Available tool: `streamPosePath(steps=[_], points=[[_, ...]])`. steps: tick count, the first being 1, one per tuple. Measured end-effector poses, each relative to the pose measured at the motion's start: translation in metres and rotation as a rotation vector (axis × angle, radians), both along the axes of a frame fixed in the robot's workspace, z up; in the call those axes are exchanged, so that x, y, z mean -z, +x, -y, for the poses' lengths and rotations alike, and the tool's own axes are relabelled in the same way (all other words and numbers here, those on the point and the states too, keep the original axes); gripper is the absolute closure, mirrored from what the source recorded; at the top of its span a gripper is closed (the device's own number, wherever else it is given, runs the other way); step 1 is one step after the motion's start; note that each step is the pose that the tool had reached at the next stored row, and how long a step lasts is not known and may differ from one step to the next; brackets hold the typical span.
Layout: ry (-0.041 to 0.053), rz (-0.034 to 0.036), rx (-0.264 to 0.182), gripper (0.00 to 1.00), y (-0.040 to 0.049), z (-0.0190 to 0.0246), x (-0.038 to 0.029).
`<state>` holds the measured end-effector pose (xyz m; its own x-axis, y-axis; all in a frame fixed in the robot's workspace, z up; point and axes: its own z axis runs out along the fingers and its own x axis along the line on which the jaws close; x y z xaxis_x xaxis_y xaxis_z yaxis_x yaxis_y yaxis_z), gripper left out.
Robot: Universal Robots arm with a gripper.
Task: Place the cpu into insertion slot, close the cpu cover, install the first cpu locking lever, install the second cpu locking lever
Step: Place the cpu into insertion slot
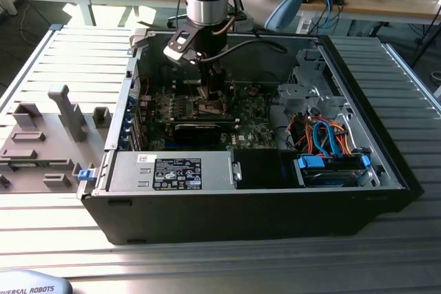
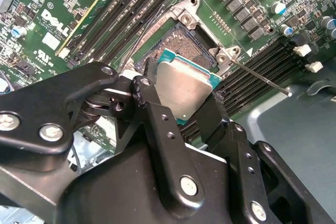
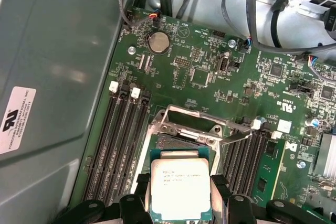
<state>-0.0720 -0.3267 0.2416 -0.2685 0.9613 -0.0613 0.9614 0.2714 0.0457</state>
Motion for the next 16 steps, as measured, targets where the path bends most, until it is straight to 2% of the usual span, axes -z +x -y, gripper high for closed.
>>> streamPosePath(steps=[16], points=[[-0.0006,0.0,0.033,0.46,0.0,0.0,0.0002]])
